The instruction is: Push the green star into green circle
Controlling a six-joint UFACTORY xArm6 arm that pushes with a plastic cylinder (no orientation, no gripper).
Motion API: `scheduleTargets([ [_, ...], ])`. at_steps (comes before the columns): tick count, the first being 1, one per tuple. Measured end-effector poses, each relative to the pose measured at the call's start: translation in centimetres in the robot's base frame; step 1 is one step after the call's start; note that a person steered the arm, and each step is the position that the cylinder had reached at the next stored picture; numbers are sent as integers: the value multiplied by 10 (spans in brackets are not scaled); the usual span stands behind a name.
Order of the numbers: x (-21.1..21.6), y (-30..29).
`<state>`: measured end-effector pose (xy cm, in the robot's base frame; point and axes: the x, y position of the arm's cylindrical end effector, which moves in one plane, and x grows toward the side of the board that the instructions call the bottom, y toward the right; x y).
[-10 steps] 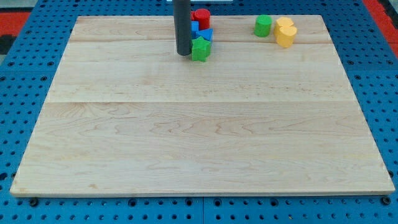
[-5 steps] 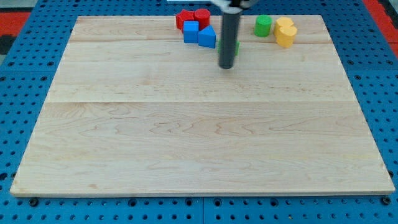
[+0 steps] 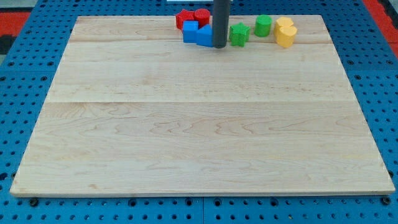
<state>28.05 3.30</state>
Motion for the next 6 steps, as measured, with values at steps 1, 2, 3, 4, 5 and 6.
scheduleTargets([
  [1, -9, 16],
  [2, -9, 58],
  [3, 4, 79],
  [4, 19, 59],
  [5, 20, 57],
  [6, 20, 60],
])
